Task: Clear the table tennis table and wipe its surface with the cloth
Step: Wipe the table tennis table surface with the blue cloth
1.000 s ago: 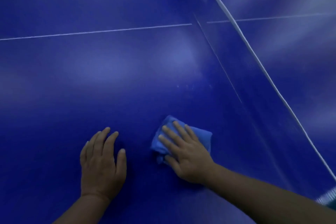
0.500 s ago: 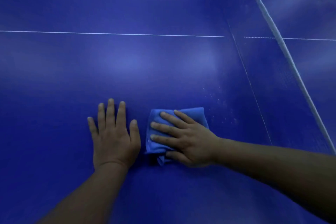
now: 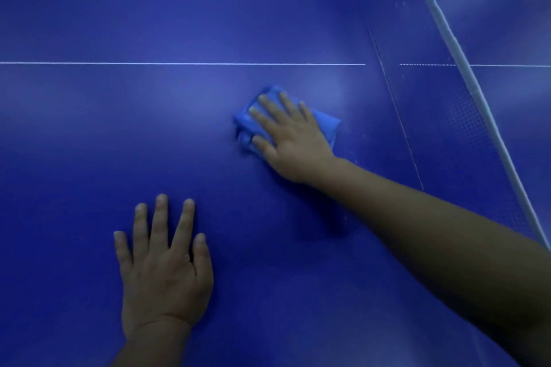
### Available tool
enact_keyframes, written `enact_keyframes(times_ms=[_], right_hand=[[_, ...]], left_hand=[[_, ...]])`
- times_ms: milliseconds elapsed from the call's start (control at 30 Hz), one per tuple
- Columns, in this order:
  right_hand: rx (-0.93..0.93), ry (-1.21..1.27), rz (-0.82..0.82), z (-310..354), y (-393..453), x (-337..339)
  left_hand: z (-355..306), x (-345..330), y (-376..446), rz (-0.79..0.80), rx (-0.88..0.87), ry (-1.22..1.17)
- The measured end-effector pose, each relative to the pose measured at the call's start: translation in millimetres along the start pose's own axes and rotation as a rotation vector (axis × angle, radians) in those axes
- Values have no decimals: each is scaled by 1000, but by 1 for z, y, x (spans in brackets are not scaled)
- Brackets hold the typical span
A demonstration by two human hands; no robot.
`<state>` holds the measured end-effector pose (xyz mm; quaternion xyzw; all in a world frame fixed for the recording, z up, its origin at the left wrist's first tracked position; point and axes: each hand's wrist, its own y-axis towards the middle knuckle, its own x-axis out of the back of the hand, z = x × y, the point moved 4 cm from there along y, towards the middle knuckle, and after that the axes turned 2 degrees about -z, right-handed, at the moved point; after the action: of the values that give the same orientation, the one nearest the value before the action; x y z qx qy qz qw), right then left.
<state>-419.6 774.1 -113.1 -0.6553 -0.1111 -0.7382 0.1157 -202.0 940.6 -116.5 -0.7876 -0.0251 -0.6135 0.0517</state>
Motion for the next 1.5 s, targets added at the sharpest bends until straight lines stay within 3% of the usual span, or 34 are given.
enact_keyframes(times_ms=[133,267,367,500,567,667,800,900,967,1067,1167,1367,1500], right_hand=[[-456,4,-69,-31,25,1],[-349,88,-32,20,86,-3],[-390,84,-37,-13,130,5],[-869,110,-95,-123,76,18],[-1000,106,-84,-129,26,19],[-904,50,-88,-90,15,9],[-650,130,-52,-84,100,12],[-759,127,-34,-127,110,15],[-846,125,-67,-142,63,18],[-915,137,-93,-118,-40,20],[-864,53,-33,-78,-95,14],[-811,130,-51,-135,35,18],[-849,115,-82,-130,-6,15]], left_hand=[[2,-2,3,-11,8,-15],[-2,0,3,-45,11,-19],[-4,3,4,-84,10,-4],[-4,4,5,-73,10,10],[-5,4,5,-68,13,15],[-6,5,4,-100,19,8],[-8,5,6,-117,40,19],[-8,4,7,-99,37,17],[-6,4,6,-70,30,26],[-5,5,6,-37,33,33],[-5,5,5,-25,20,30],[-3,2,5,11,22,61],[-3,3,5,23,23,39]])
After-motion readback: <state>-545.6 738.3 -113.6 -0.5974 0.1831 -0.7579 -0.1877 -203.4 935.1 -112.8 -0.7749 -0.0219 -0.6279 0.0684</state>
